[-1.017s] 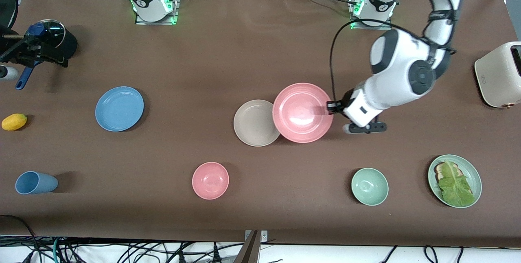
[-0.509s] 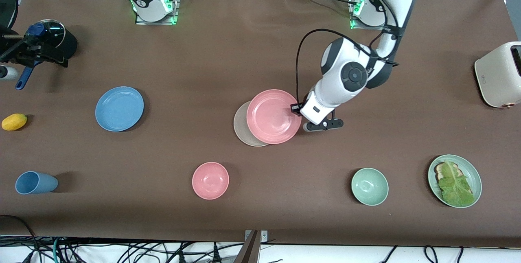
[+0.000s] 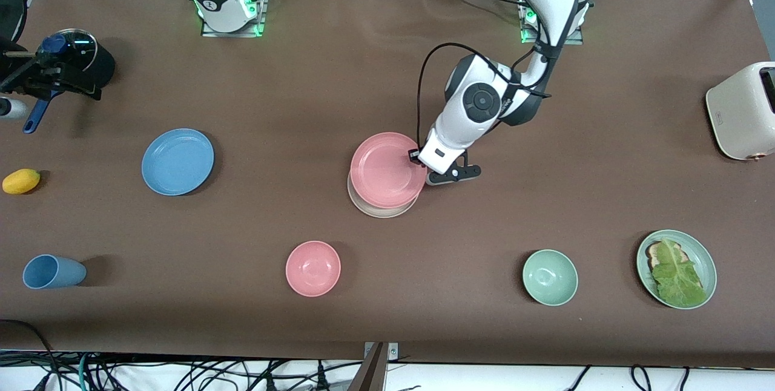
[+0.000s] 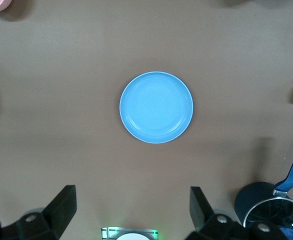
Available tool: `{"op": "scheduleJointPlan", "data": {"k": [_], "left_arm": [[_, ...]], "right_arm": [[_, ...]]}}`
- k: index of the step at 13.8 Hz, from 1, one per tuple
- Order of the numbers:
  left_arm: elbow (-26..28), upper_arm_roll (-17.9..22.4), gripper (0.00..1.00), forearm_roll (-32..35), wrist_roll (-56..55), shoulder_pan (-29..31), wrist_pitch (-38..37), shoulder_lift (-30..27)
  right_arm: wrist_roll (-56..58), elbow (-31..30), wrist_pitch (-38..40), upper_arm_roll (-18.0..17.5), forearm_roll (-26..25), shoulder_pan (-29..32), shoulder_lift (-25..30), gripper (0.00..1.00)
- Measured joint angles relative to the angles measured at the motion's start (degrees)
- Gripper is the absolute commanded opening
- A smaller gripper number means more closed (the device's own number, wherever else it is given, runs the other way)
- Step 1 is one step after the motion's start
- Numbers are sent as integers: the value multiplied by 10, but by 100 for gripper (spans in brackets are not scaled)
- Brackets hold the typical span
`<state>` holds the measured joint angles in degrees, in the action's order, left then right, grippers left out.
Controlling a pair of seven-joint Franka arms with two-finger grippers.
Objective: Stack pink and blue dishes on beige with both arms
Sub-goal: 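Carry the pink plate toward the beige plate with the left gripper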
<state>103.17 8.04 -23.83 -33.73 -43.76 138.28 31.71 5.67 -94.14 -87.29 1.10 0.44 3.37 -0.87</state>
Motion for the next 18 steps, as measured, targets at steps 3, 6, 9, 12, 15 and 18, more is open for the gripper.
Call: {"op": "scheduleJointPlan", "data": {"k": [3,6,9,12,15,18], "left_arm": [[0,0,0,0,-18,-12,17,15],[0,0,0,0,-20,-15,31,25],[0,4,10,0,-20,-15,36,28],[-1,9,34,0,-20,-14,37,28],[-3,11,59,0,-20,-14,38,28],[-13,21,75,0,-21,-10,32,24]], "right_arm": [[0,0,0,0,0,0,0,100],[0,0,0,0,0,0,0,100],[0,0,0,0,0,0,0,100],[0,0,3,0,0,0,0,100],[-1,-3,5,1,0,0,-5,100],[-3,-6,4,13,0,5,-26,100]]}}
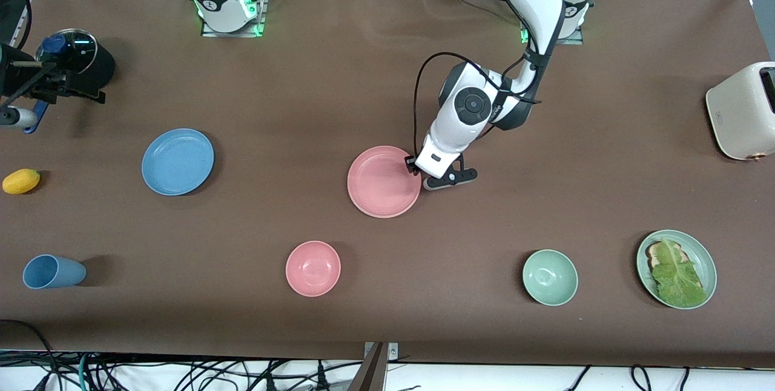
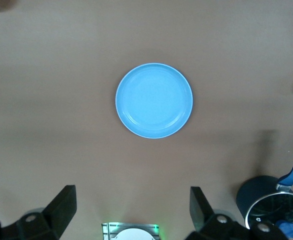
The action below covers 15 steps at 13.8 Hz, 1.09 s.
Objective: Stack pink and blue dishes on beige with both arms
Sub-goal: 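Carry the pink plate toward the beige plate with the left gripper, then set the pink plate on the beige plate while the right gripper reaches the blue plate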
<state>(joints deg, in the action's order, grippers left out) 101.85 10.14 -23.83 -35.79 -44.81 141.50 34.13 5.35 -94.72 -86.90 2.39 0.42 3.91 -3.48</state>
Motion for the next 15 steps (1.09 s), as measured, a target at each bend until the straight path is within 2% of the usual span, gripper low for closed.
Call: {"op": "scheduleJointPlan", "data": {"k": [2,4,8,12,15], "left_arm": [[-24,18,80,0,0,4,-56,-10],[-67,37,82,8,1,11,-157,-25],[-164,51,86,60,24,47,-322,-42],[-211,52,92,60,117,103,-396,-43],[-216,53,95,98,205,142,-413,-43]], "right_arm": [[0,-4,-4,25,0,4,-22,100],[4,-12,-25,46,0,8,-45,100],[42,-94,-159,58,5,11,-69,100],[74,-188,-280,76,25,12,-98,100],[141,-196,-320,84,96,31,-151,100]]}}
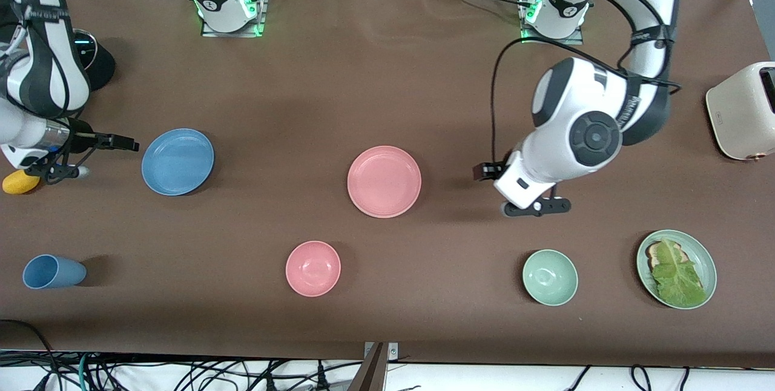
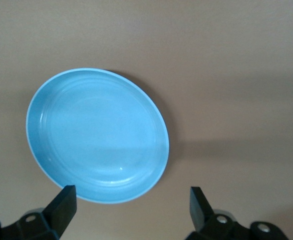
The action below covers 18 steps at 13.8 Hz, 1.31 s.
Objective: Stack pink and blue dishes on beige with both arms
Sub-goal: 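Set the pink plate on the beige plate while the right gripper reaches the blue plate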
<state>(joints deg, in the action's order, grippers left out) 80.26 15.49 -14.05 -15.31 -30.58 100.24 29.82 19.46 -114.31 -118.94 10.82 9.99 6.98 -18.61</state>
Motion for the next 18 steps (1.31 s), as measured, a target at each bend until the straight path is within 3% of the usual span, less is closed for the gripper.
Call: {"op": "scheduleJointPlan", "data": {"k": [5,6,8,9,11,12,13,15,18], "left_arm": [[-13,2,99,35,104,63,-25,-7],[-13,2,99,38,128,79,-28,-10],[-13,3,100,39,162,116,-43,-19],[-14,3,100,39,170,134,-49,-23],[-14,2,100,39,178,170,-62,-30],[-14,2,100,39,182,186,-65,-32],[-14,1,100,39,189,200,-67,-33],[-14,1,100,39,208,226,-70,-33],[-14,-2,100,39,214,240,-95,-53]], "right_arm": [[86,2,-47,2,91,37,-72,99],[101,3,-51,1,113,41,-84,97],[112,6,-59,1,135,42,-103,81],[112,7,-60,1,138,42,-109,80],[115,10,-60,1,139,43,-118,61],[121,13,-60,1,140,44,-123,31],[127,14,-61,1,140,47,-127,15],[136,19,-60,1,140,51,-130,3],[142,21,-58,0,142,51,-131,0]]}}
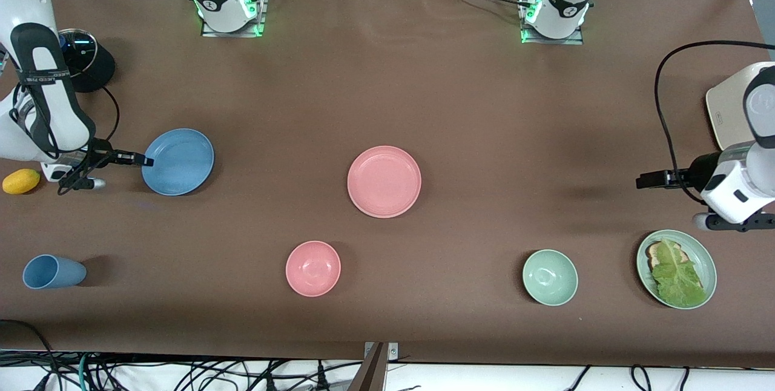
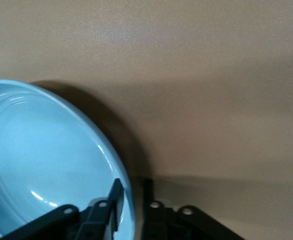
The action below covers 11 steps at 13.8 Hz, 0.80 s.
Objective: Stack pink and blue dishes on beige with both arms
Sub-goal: 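Set the pink plate on the beige plate while the right gripper reaches the blue plate, then grasp the blue plate rim and lift it with the right gripper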
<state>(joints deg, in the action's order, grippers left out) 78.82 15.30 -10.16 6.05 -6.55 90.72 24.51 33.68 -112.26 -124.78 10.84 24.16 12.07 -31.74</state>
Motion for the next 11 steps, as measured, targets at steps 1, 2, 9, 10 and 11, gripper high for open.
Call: {"op": "scheduleJointPlan", "data": {"k": [1,2,9,10,11], "left_arm": [[0,-2,100,0,-4,0,-13,-13],[0,-5,100,0,-14,0,-29,-27],[0,-42,100,1,-60,0,-70,-107],[1,-48,100,8,-60,1,-76,-116],[3,-56,100,14,-60,1,-87,-130]], "right_arm": [[5,2,8,0,1,0,3,0],[6,3,10,0,2,0,4,0],[-26,69,130,-9,3,-8,28,0],[-40,87,161,-12,3,-16,37,0],[-54,104,184,-14,3,-28,46,0]]}}
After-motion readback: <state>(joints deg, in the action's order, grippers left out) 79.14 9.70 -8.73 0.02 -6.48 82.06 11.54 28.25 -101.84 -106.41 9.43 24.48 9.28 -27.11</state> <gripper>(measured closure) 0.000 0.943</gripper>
